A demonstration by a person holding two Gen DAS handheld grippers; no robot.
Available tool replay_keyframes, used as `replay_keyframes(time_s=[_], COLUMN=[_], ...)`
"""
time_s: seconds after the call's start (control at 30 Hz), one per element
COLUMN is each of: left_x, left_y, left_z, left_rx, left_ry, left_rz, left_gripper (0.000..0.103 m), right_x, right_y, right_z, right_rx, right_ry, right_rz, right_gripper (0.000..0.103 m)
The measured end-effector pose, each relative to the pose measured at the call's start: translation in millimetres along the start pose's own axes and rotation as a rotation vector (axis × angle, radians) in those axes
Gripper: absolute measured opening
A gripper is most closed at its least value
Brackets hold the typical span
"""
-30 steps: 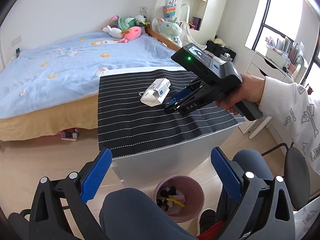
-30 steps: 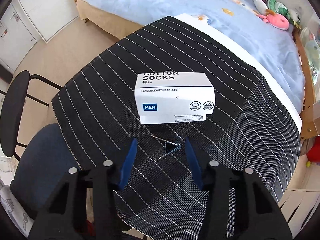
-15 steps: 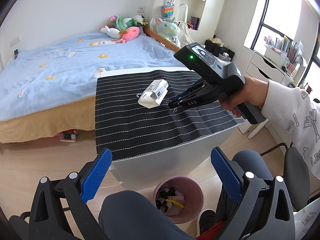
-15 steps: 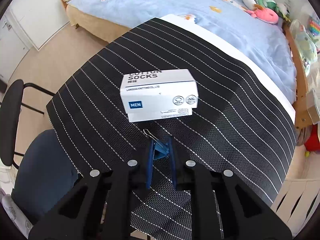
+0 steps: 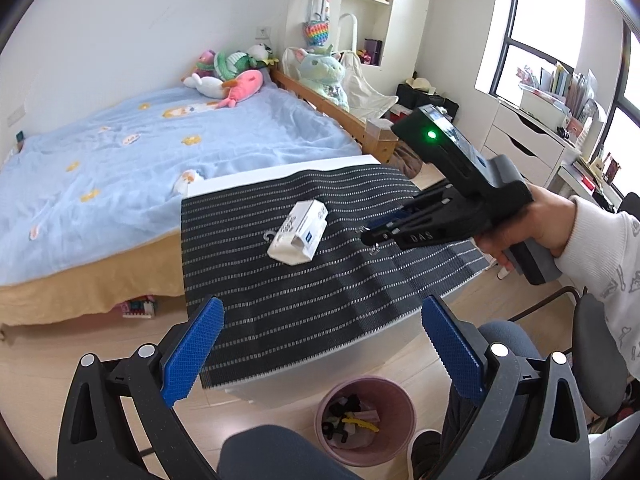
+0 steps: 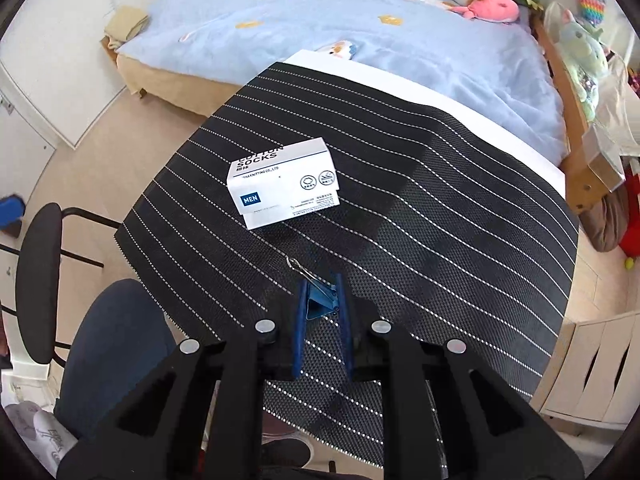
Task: Collect trash
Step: 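Grasp the white cotton socks box with the left tool while the right tool holds the blue clip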
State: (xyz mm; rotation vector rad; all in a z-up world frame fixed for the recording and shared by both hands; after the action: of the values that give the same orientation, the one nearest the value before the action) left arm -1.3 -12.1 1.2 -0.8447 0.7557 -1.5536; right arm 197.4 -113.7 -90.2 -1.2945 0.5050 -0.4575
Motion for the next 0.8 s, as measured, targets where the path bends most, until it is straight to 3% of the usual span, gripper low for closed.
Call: replay_keyframes(time_s=[0.37, 0.8], left_x=[0, -15], left_y=[29, 119], left_z=[57, 107], left_rx=[-0.058, -0.276], left_ry=[0.094, 0.161], left_rz=[-0.004, -0.009], left_gripper=[0.095, 0.095], right_x=[15, 28], right_y=[-16, -21], right_z=[-22, -34], right_rx=[0.02, 0.024], right_ry=[0.035, 0.069], right_rz=[0.006, 0.012], right_gripper=[0.014, 0.014])
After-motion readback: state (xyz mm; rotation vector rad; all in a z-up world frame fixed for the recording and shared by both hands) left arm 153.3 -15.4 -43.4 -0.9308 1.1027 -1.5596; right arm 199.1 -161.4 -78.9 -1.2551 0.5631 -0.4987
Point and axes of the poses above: each gripper's, at about its wrist camera, not at the fingertips, and y roughly the way its jaws point, x to its right, z to its top, the point moved 1 cm from there along y, roughly the way its jaws point, and after that the axes turned 12 degrees about -x, right-handed, at the moved point
